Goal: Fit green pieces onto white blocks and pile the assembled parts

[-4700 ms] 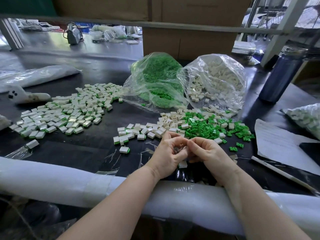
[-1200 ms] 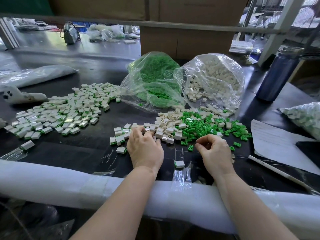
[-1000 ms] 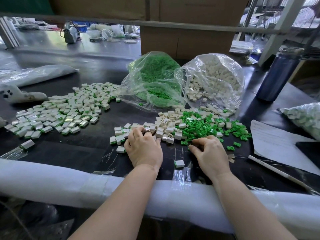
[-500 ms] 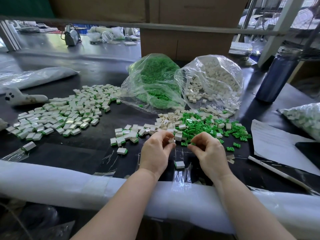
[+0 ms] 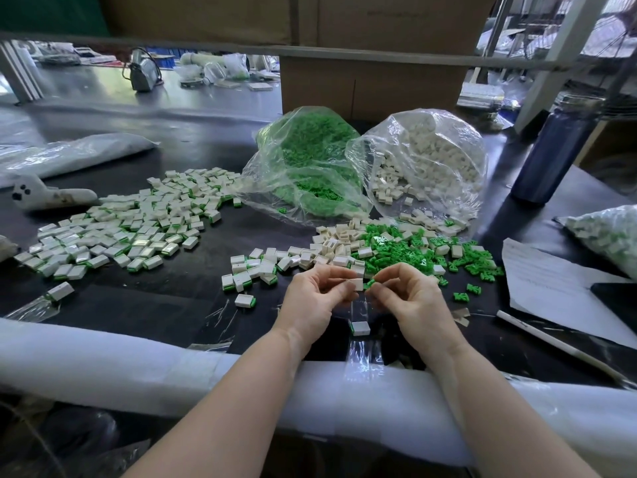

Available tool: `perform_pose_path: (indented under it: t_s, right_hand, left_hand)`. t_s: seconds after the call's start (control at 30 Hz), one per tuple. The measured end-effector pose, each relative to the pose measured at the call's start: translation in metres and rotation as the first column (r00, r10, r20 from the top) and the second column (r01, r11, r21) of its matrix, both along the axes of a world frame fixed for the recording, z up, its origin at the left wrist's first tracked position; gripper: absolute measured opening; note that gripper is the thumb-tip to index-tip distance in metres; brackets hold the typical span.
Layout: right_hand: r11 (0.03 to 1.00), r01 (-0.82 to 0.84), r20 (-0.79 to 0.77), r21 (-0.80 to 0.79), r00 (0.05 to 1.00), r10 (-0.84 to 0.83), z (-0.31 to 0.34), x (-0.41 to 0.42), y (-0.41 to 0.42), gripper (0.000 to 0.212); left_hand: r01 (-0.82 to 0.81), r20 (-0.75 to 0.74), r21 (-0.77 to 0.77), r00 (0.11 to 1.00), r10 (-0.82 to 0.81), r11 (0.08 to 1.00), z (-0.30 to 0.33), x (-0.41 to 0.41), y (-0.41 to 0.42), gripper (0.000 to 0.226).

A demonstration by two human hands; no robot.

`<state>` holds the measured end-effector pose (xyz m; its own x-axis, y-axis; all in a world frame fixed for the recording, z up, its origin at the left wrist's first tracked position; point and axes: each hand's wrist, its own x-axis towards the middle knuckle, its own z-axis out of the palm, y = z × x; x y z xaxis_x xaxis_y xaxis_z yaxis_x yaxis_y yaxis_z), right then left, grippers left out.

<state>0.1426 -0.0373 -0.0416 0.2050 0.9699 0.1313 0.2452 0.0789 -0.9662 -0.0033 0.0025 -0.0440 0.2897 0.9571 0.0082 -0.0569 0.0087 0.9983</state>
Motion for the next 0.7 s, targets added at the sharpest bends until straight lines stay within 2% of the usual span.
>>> perform_pose_path:
  t_s: [0.23,0.37,0.5,0.7]
  right_hand:
    - [0.999,-0.004,0.046,0.035,0.999,0.002,-0.0022,0.0008,0.0,0.019]
    - [0.999,-0.017,0.072,0.043,0.997,0.014,-0.0028,0.0,0.0,0.023]
    - [0.996,0.039,0.102,0.081,0.994,-0.048,-0.0022,0.0001,-0.0004,0.017]
    - [0.999,0.003,0.027,0.039,1.0,-0.004,-0.0017,-0.0002,-0.0001,0.019]
  left_hand:
    - [0.058,-0.11,0.057,0.993,-0.051,0.997,-0.0002,0.0028,-0.0012,0.01]
    - [0.034,-0.084,0.034,0.996,-0.031,0.999,-0.0005,0.0027,-0.0013,0.007]
    - [0.054,-0.119,0.068,0.992,-0.046,0.996,0.0006,0.0038,-0.0022,0.004]
    - [0.053,-0.127,0.072,0.991,-0.044,0.996,0.0009,0.0029,-0.002,0.006]
